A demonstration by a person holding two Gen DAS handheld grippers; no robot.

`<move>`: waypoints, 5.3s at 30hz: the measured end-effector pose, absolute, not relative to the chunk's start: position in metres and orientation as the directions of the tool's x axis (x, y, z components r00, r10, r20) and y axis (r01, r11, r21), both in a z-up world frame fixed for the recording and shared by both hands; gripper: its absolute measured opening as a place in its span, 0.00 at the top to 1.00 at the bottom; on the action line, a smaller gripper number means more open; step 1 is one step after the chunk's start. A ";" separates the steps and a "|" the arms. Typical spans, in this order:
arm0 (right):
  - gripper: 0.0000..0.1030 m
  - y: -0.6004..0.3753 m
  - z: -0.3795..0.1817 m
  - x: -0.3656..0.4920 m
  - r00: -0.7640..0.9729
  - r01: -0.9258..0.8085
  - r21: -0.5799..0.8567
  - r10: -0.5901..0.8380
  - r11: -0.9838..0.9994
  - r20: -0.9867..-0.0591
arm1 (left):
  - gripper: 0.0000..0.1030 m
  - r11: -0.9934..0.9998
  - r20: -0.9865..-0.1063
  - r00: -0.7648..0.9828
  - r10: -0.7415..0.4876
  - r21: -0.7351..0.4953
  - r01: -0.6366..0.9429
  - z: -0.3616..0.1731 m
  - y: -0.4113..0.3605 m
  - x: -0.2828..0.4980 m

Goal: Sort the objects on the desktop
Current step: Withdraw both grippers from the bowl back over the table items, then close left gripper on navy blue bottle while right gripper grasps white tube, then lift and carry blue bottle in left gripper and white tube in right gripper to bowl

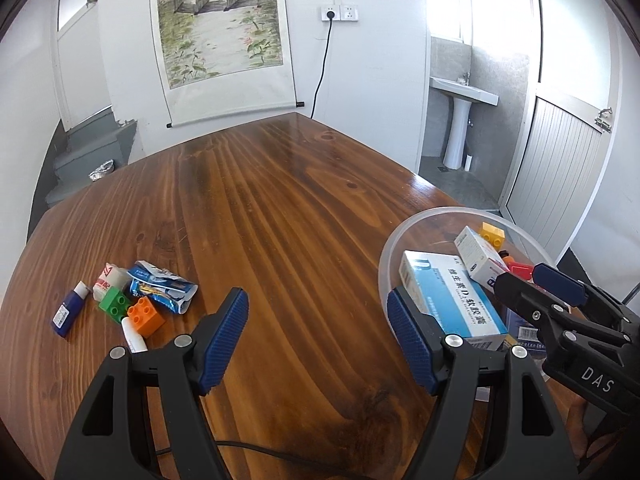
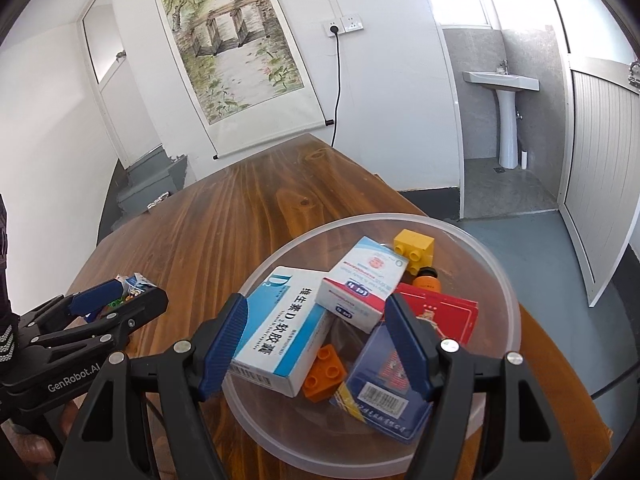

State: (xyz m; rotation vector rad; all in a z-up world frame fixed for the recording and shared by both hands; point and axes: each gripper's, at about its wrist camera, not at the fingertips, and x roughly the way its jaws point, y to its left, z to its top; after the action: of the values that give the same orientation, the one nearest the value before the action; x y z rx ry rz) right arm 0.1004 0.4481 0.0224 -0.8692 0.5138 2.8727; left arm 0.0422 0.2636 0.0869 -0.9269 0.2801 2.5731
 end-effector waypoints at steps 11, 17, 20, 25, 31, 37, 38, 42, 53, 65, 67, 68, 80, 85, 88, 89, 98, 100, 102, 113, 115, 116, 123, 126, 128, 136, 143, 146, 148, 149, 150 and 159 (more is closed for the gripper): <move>0.27 0.396 0.028 0.080 -0.827 -0.095 0.260 -0.069 -0.961 -0.558 | 0.27 -0.940 -0.643 -0.729 0.236 0.039 -0.338 0.084 0.211 0.032; 0.27 0.363 0.026 0.064 -0.812 -0.030 0.245 -0.119 -0.969 -0.571 | 0.27 -0.959 -0.650 -0.731 0.208 0.011 -0.283 0.082 0.175 0.022; 0.27 0.346 0.024 0.057 -0.803 0.003 0.239 -0.144 -0.971 -0.578 | 0.27 -0.967 -0.650 -0.736 0.189 0.005 -0.253 0.082 0.154 0.017; 0.27 0.322 0.022 0.045 -0.786 0.049 0.227 -0.178 -0.973 -0.593 | 0.27 -0.984 -0.655 -0.745 0.127 0.012 -0.178 0.078 0.114 0.006; 0.27 0.296 0.014 0.031 -0.758 0.096 0.224 -0.217 -0.970 -0.616 | 0.27 -0.994 -0.676 -0.734 0.060 0.030 -0.109 0.069 0.079 -0.008; 0.27 0.268 0.011 0.022 -0.732 0.159 0.200 -0.251 -0.967 -0.634 | 0.27 -0.997 -0.685 -0.728 -0.003 0.060 -0.053 0.061 0.050 -0.022; 0.27 0.263 0.010 0.019 -0.728 0.172 0.192 -0.256 -0.966 -0.637 | 0.27 -0.997 -0.688 -0.726 -0.011 0.061 -0.043 0.060 0.045 -0.024; 0.27 0.244 0.007 0.009 -0.703 0.222 0.182 -0.287 -0.958 -0.651 | 0.27 -0.998 -0.701 -0.713 -0.033 0.056 -0.008 0.054 0.023 -0.037; 0.27 0.206 -0.008 -0.019 -0.637 0.307 0.170 -0.335 -0.937 -0.694 | 0.27 -0.996 -0.726 -0.682 -0.089 0.073 0.052 0.042 -0.015 -0.074; 0.34 0.192 -0.025 -0.047 -0.574 0.341 0.190 -0.364 -0.921 -0.733 | 0.27 -0.993 -0.757 -0.648 -0.085 0.117 -0.006 0.021 -0.006 -0.106; 0.37 0.191 -0.027 -0.049 -0.570 0.349 0.184 -0.364 -0.919 -0.737 | 0.27 -0.993 -0.760 -0.644 -0.083 0.118 -0.012 0.019 -0.005 -0.110; 0.37 0.190 -0.028 -0.051 -0.567 0.352 0.182 -0.363 -0.918 -0.739 | 0.27 -0.993 -0.762 -0.643 -0.080 0.116 -0.014 0.018 -0.005 -0.111; 0.43 0.173 -0.039 -0.065 -0.544 0.374 0.161 -0.357 -0.913 -0.760 | 0.27 -0.994 -0.772 -0.633 -0.053 0.099 -0.037 0.008 -0.007 -0.125; 0.47 0.162 -0.041 -0.071 -0.553 0.383 0.123 -0.333 -0.916 -0.763 | 0.27 -0.995 -0.772 -0.634 -0.043 0.089 -0.040 0.007 -0.009 -0.128; 0.52 0.157 -0.044 -0.073 -0.568 0.381 0.086 -0.306 -0.921 -0.764 | 0.27 -0.996 -0.769 -0.639 -0.035 0.079 -0.041 0.006 -0.009 -0.128; 0.53 0.157 -0.045 -0.072 -0.574 0.380 0.072 -0.296 -0.922 -0.763 | 0.27 -0.996 -0.768 -0.640 -0.033 0.075 -0.040 0.005 -0.010 -0.128; 0.75 0.162 -0.049 -0.073 -0.583 0.360 0.074 -0.286 -0.930 -0.760 | 0.65 -0.995 -0.765 -0.643 0.016 0.051 -0.085 0.007 0.001 -0.122; 0.77 0.162 -0.048 -0.071 -0.579 0.361 0.083 -0.293 -0.929 -0.761 | 0.68 -0.995 -0.767 -0.641 0.017 0.047 -0.083 0.007 0.003 -0.120; 0.80 0.165 -0.047 -0.067 -0.571 0.367 0.098 -0.307 -0.925 -0.762 | 0.69 -0.996 -0.769 -0.640 0.018 0.042 -0.078 0.008 0.002 -0.118; 0.80 0.191 -0.029 -0.052 -0.571 0.343 0.198 -0.371 -0.918 -0.732 | 0.69 -0.998 -0.778 -0.627 0.039 -0.003 -0.059 0.010 -0.002 -0.107; 0.80 0.196 -0.025 -0.047 -0.577 0.338 0.209 -0.378 -0.917 -0.724 | 0.69 -0.998 -0.771 -0.635 0.038 -0.004 -0.055 0.014 -0.001 -0.103; 0.80 0.198 -0.024 -0.044 -0.580 0.337 0.214 -0.381 -0.917 -0.720 | 0.69 -0.999 -0.767 -0.641 0.040 -0.007 -0.053 0.016 0.000 -0.099; 0.80 0.209 -0.015 -0.029 -0.608 0.314 0.224 -0.376 -0.923 -0.699 | 0.69 -1.000 -0.712 -0.702 0.018 0.003 -0.028 0.037 0.007 -0.071; 0.80 0.211 -0.012 -0.024 -0.630 0.298 0.214 -0.360 -0.930 -0.688 | 0.69 -0.999 -0.686 -0.727 0.029 -0.010 -0.031 0.048 0.013 -0.058; 0.80 0.216 -0.010 -0.020 -0.645 0.285 0.213 -0.351 -0.935 -0.678 | 0.69 -0.999 -0.673 -0.738 0.044 -0.025 -0.037 0.053 0.018 -0.051; 0.80 0.248 -0.007 0.000 -0.673 0.213 0.265 -0.337 -0.941 -0.658 | 0.69 -0.993 -0.655 -0.748 0.112 -0.054 -0.102 0.059 0.042 -0.026; 0.80 0.268 0.002 0.019 -0.723 0.169 0.259 -0.298 -0.951 -0.623 | 0.69 -0.984 -0.655 -0.736 0.171 -0.077 -0.160 0.059 0.070 -0.006; 0.80 0.278 0.007 0.026 -0.739 0.150 0.263 -0.285 -0.953 -0.610 | 0.69 -0.979 -0.654 -0.731 0.194 -0.082 -0.185 0.059 0.083 0.000; 0.80 0.288 0.009 0.030 -0.745 0.136 0.279 -0.284 -0.951 -0.603 | 0.69 -0.975 -0.656 -0.725 0.210 -0.085 -0.205 0.058 0.091 0.003; 0.80 0.292 0.010 0.033 -0.750 0.126 0.283 -0.278 -0.951 -0.600 | 0.69 -0.973 -0.659 -0.721 0.215 -0.085 -0.213 0.057 0.095 0.003; 0.80 0.296 0.011 0.036 -0.755 0.117 0.287 -0.272 -0.951 -0.597 | 0.69 -0.972 -0.662 -0.717 0.219 -0.084 -0.220 0.056 0.100 0.004; 0.80 0.343 0.019 0.059 -0.790 0.036 0.321 -0.223 -0.946 -0.571 | 0.69 -0.951 -0.673 -0.686 0.278 -0.091 -0.296 0.054 0.137 0.014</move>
State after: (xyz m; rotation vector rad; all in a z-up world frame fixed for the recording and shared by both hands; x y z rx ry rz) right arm 0.0589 0.3426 0.0194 -1.0400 0.4874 3.0724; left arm 0.0143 0.1374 0.0543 -1.0427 0.0352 2.6281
